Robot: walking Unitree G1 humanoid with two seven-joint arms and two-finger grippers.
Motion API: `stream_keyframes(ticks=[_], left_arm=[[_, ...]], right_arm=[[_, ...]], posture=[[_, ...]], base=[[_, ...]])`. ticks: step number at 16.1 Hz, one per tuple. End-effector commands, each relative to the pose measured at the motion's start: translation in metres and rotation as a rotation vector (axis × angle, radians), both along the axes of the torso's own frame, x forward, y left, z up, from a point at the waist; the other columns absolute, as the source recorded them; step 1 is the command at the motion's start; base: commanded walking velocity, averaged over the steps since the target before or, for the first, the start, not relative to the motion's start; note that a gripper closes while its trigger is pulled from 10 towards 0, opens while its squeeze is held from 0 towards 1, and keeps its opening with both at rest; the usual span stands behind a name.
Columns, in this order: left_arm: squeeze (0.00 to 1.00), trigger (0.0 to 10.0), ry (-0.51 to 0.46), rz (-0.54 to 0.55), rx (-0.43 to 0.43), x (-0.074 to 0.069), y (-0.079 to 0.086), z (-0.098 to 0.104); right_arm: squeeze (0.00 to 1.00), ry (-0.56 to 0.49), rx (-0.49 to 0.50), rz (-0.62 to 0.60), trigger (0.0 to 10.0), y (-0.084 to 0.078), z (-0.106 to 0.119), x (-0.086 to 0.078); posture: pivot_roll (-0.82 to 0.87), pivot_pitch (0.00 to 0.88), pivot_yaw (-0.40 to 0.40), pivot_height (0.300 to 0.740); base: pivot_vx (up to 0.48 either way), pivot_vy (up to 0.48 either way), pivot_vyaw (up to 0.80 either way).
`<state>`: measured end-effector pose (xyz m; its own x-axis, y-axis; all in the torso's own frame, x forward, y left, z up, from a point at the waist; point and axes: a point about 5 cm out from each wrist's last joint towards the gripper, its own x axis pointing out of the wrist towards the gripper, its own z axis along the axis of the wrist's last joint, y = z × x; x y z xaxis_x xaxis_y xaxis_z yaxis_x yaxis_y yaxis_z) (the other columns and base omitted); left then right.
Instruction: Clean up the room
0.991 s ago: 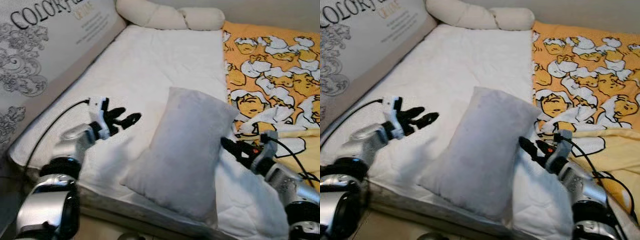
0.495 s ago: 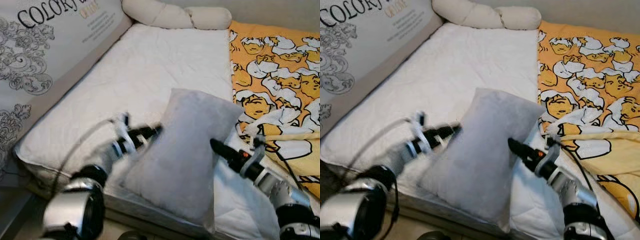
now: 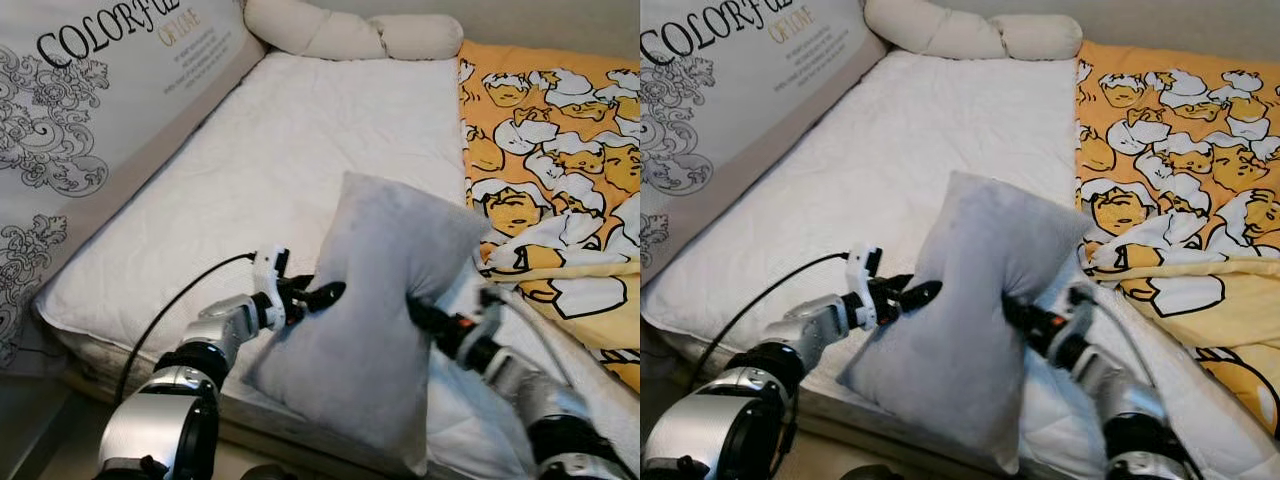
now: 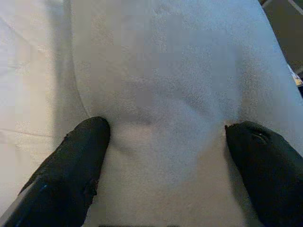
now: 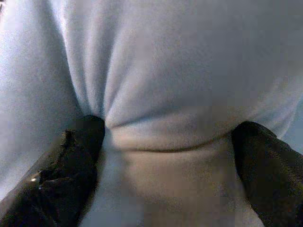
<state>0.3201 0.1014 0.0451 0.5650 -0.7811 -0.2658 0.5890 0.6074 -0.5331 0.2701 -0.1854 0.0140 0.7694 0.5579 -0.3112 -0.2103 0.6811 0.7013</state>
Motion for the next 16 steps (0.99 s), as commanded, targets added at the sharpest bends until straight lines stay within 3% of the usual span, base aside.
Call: stream_keyframes(ticks=[1, 2, 3, 7, 9, 11, 16], left_arm=[[0.00, 10.0, 0.032, -0.039, 0.001, -0.005, -0.007, -0.005], [0.00, 8.3, 0.040, -0.046, 0.000, -0.005, -0.008, -0.005], [0.00, 0.0, 0.045, -0.062, 0.008, -0.006, -0.010, -0.006], [0.00, 0.0, 0.062, 0.007, 0.001, -0.002, -0.004, -0.004], [0.00, 0.0, 0.042, 0.003, 0.078, -0.003, 0.005, -0.008], [0.00, 0.0, 0.018, 0.031, 0.100, -0.002, 0.009, -0.007], [0.00, 0.0, -0.047, 0.153, 0.052, 0.007, 0.014, 0.007]], right_arm=[[0.00, 0.056, -0.002, 0.056, 2.5, 0.015, -0.009, -0.004], [0.00, 0.054, 0.002, 0.053, 0.0, 0.017, -0.009, -0.003], [0.00, 0.044, 0.023, 0.053, 0.0, 0.021, -0.007, 0.001], [0.00, 0.055, -0.016, 0.039, 0.0, 0.028, -0.008, 0.009], [0.00, 0.045, -0.061, 0.011, 0.0, 0.031, -0.003, 0.017], [0.00, 0.030, -0.068, 0.007, 0.0, 0.031, 0.000, 0.020], [0.00, -0.038, -0.088, 0.001, 0.0, 0.042, 0.009, 0.029]], posture=[[-0.02, 0.000, 0.087, 0.740], [-0.02, 0.000, 0.086, 0.740], [-0.01, 0.000, 0.083, 0.740], [0.00, 0.000, 0.075, 0.740], [0.01, 0.000, 0.077, 0.740], [0.01, 0.000, 0.086, 0.740], [0.04, 0.000, 0.063, 0.740]], base=[[0.000, 0.000, 0.00], [0.000, 0.000, 0.00], [0.000, 0.000, 0.00], [0.000, 0.000, 0.00], [0.000, 0.000, 0.00], [0.000, 0.000, 0.00], [0.000, 0.000, 0.00]])
